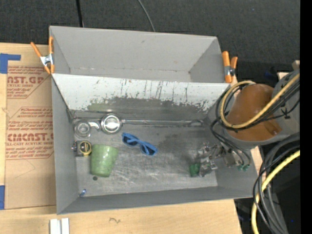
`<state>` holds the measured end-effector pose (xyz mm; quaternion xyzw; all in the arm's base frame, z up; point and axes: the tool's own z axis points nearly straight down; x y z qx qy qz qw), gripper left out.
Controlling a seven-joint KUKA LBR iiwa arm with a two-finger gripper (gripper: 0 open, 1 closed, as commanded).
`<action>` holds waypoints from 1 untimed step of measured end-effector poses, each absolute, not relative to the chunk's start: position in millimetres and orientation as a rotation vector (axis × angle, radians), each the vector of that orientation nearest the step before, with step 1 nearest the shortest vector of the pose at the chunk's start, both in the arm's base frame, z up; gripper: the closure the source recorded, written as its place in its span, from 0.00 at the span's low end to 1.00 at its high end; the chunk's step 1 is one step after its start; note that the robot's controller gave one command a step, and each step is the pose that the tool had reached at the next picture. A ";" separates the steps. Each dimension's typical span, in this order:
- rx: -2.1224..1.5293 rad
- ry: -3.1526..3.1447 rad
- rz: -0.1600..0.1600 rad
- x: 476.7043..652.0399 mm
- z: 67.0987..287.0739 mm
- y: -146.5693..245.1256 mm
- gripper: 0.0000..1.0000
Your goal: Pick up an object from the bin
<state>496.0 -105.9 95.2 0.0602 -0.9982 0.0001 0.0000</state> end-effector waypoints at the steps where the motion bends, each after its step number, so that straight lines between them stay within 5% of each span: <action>1: 0.358 -3.130 0.004 496.8 228.6 -105.4 1.00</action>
Offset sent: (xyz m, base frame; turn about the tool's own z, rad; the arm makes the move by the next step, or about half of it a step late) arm -0.0012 -0.0001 0.1291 -0.1069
